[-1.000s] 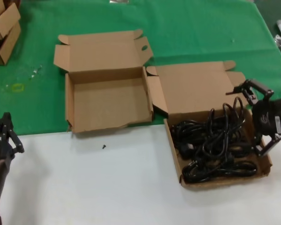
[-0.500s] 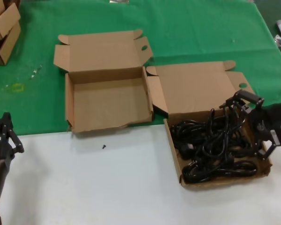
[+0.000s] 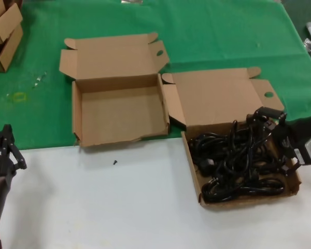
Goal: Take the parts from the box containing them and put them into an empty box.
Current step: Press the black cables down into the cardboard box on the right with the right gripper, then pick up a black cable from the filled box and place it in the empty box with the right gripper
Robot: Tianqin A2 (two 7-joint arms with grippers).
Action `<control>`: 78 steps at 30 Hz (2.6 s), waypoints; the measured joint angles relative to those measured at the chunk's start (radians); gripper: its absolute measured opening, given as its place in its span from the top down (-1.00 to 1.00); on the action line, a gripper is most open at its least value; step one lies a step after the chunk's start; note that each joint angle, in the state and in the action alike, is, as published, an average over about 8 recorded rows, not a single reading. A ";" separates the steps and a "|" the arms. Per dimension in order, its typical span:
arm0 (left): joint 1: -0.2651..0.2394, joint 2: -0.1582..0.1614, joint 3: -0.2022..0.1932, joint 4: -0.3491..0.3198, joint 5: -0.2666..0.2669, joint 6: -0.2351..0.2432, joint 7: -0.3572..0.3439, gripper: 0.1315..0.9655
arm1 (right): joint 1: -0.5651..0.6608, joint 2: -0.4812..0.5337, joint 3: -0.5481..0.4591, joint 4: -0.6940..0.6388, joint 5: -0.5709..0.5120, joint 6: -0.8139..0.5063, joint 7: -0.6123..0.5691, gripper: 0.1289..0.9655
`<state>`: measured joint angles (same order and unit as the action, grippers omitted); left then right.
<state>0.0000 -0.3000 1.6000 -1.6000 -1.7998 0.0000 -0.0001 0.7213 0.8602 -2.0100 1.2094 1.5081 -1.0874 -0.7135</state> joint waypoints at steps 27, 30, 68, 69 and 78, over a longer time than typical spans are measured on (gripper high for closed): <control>0.000 0.000 0.000 0.000 0.000 0.000 -0.001 0.97 | 0.001 -0.018 0.012 -0.041 -0.001 0.006 -0.026 0.28; 0.000 0.000 0.000 0.000 0.000 0.000 0.000 0.97 | 0.003 -0.018 0.013 -0.044 0.002 0.002 -0.029 0.43; 0.000 0.000 0.000 0.000 0.000 0.000 0.000 0.97 | 0.175 -0.196 -0.037 0.133 -0.078 0.035 0.449 0.79; 0.000 0.000 0.000 0.000 0.000 0.000 0.000 0.97 | 0.179 -0.214 -0.043 0.128 -0.086 0.047 0.450 0.79; 0.000 0.000 0.000 0.000 0.000 0.000 0.000 0.97 | 0.226 -0.373 -0.098 0.022 -0.137 0.143 0.421 0.80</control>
<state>0.0000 -0.3000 1.6001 -1.6000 -1.7996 0.0000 -0.0004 0.9476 0.4867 -2.1079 1.2315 1.3707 -0.9442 -0.2925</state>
